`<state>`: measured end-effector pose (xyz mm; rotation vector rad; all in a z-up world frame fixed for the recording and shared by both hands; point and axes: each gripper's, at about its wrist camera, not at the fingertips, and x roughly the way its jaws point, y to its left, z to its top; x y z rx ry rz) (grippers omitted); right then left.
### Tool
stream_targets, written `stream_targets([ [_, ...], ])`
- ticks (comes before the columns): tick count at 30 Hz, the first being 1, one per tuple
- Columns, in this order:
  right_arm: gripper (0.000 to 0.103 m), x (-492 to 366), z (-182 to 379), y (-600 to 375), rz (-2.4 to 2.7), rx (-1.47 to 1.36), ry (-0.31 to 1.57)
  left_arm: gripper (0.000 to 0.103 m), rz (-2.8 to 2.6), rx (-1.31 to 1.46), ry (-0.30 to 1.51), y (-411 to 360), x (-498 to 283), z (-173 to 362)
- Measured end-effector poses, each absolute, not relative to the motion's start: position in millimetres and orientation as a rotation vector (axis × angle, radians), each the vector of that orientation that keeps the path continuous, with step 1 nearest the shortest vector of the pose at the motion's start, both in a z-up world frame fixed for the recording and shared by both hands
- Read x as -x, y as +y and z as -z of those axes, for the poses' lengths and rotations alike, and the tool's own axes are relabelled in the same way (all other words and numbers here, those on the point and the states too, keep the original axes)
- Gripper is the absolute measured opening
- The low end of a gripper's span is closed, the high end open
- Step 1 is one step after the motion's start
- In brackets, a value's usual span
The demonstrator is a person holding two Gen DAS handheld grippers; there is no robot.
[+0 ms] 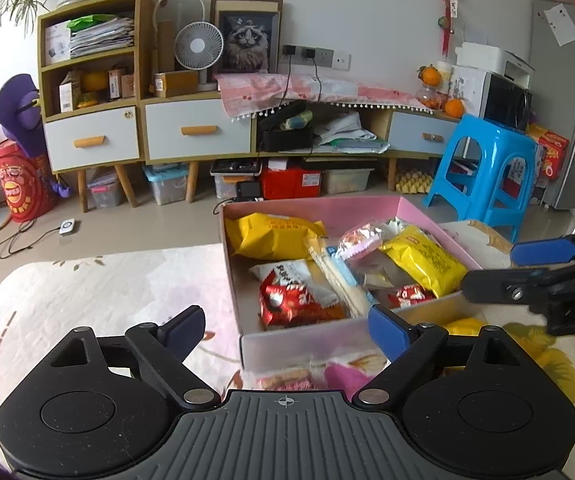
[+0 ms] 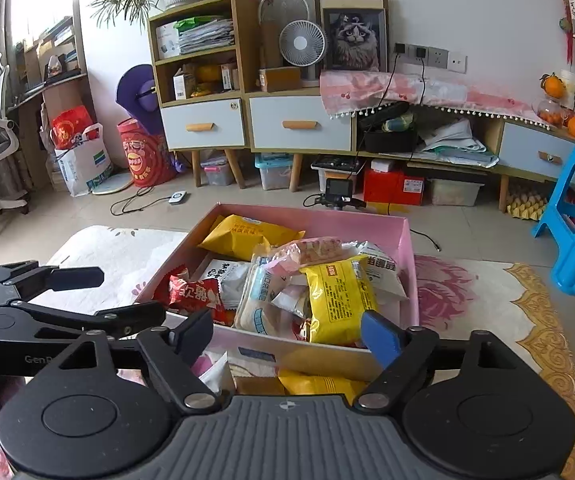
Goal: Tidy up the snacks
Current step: 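Move both grippers back toward the remaining snacks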
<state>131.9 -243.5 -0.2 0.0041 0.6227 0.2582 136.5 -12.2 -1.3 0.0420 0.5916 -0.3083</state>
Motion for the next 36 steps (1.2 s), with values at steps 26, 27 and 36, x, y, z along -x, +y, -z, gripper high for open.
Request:
stream_targets([
  [26,0.093,-56.5,14.1,-250.6,-0.231,0.013,0.596,0.098,0.32,-0.001,0.676,31.4,-61.5,23.8],
  [27,0.094,-55.6,15.1,-252.3,-0.229,0.012,0.597,0.098,0.32,0.004,0.681,31.0,-62.0,25.4],
  [36,0.094,-57.7,26.4,-262.4,-0.196,0.018,0.624,0.098,0.383,0.043,0.7,15.2,-55.7,38.4],
])
